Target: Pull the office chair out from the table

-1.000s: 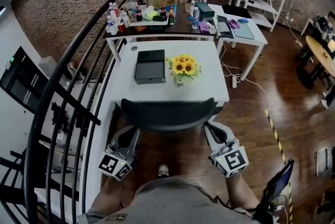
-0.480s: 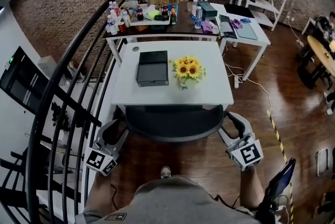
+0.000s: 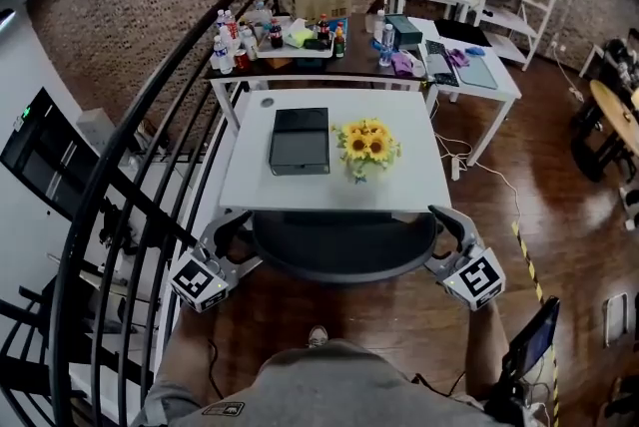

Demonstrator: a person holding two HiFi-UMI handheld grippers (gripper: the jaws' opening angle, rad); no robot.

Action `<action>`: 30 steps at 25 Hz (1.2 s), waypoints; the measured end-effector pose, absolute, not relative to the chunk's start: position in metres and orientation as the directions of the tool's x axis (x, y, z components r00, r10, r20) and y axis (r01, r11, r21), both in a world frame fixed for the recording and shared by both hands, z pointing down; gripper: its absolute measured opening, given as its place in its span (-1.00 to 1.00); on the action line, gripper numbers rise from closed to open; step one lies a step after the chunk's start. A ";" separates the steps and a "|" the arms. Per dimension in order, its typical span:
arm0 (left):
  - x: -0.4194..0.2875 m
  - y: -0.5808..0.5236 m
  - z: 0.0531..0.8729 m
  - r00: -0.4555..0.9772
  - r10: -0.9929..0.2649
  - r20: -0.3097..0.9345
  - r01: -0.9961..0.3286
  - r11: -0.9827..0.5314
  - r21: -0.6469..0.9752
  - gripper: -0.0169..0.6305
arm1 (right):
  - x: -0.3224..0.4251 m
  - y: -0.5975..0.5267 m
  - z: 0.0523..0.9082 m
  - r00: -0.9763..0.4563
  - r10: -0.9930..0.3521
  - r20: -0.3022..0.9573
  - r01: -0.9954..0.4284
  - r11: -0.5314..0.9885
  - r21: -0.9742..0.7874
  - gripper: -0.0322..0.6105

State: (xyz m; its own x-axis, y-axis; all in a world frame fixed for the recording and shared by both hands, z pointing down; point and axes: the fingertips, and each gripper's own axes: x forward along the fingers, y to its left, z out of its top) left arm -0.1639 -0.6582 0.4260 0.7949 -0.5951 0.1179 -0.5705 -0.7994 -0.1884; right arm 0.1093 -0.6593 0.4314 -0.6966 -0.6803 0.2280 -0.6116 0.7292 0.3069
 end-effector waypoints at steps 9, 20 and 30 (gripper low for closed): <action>-0.117 -0.684 0.426 0.877 -0.452 0.163 -0.408 -0.880 -0.243 0.01 | 0.088 -0.682 0.441 -0.751 -0.586 0.303 -0.505 0.806 0.307 0.08; -0.105 -0.681 0.428 0.912 -0.378 0.161 -0.349 -0.919 -0.183 -0.15 | 0.069 -0.676 0.443 -0.786 -0.536 0.308 -0.460 0.840 0.289 -0.03; -0.107 -0.667 0.425 0.915 -0.364 0.171 -0.337 -0.926 -0.168 -0.16 | 0.066 -0.660 0.444 -0.782 -0.531 0.327 -0.457 0.845 0.278 -0.11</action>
State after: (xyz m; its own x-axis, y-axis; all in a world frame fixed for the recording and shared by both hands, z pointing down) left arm -0.1067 -0.6669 0.4250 0.9153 -0.3644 0.1714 -0.3373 -0.9263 -0.1678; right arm 0.0660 -0.6596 0.4438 -0.7816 -0.5311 0.3273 -0.4574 0.8446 0.2782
